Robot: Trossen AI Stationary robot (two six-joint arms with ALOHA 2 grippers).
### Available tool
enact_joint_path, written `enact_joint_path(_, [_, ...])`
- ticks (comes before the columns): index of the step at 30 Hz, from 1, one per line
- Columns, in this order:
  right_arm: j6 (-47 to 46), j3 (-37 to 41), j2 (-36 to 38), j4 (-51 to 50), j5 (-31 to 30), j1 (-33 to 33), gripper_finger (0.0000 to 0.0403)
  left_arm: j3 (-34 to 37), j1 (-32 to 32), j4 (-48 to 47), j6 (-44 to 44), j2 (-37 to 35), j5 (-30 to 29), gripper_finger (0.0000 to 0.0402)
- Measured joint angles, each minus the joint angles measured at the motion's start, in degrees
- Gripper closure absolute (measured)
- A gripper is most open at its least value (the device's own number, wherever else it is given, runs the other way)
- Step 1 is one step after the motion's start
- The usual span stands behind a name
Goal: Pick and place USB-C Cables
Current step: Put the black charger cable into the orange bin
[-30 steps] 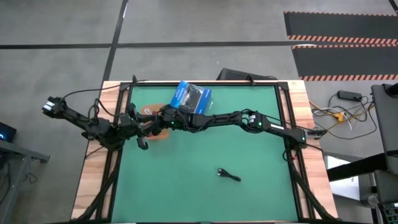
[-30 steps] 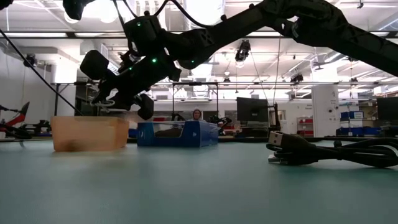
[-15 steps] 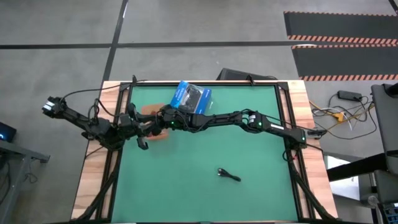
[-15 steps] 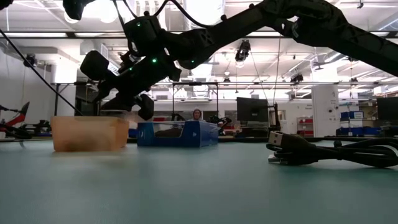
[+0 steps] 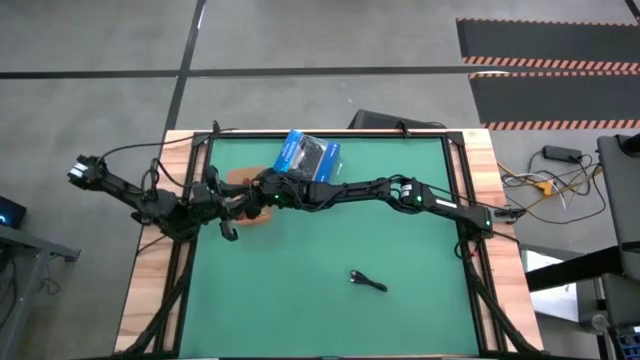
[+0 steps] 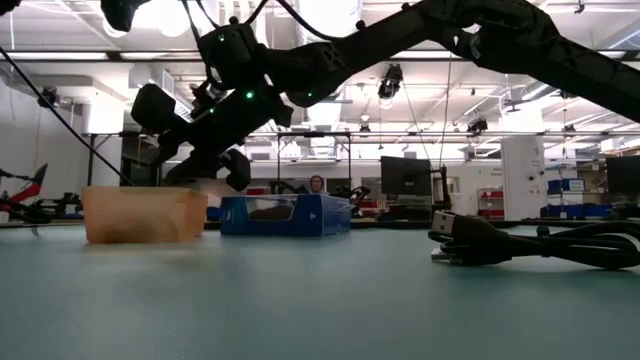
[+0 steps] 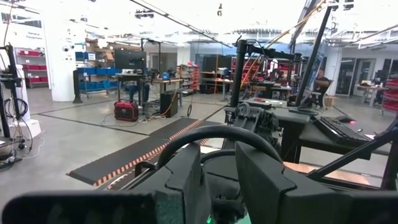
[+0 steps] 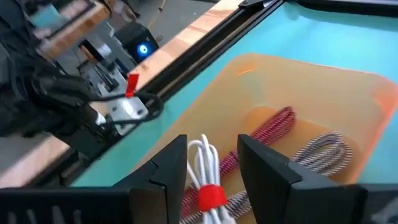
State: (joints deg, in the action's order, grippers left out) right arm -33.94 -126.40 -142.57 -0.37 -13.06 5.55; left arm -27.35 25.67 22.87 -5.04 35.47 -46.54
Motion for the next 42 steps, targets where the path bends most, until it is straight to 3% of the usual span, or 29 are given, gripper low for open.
enact_joint_path(9, [7.2,-0.5,4.8,-12.7,1.4,0.0,0.0285,0.0,0.0,-0.2,0.0,-0.1,0.1,0.0313])
enact_joint_path(17, [17.0,-0.6,13.3,-34.8,4.3,-1.1,0.0299,0.0,0.0,-0.3,0.1,0.1,0.0,0.0313])
enact_joint_path(21, [20.5,1.3,17.2,-39.9,3.9,-3.6,0.0309,0.0,0.0,-0.4,0.1,0.3,0.0,0.0313])
enact_joint_path(29, [26.0,13.9,26.5,-37.8,3.8,-9.4,0.0331,0.0,0.0,-0.4,0.2,1.6,-0.1,0.0313])
enact_joint_path(42, [27.5,50.4,47.5,-11.8,2.4,-14.1,0.0335,0.0,0.0,4.4,0.3,7.9,1.0,0.0313])
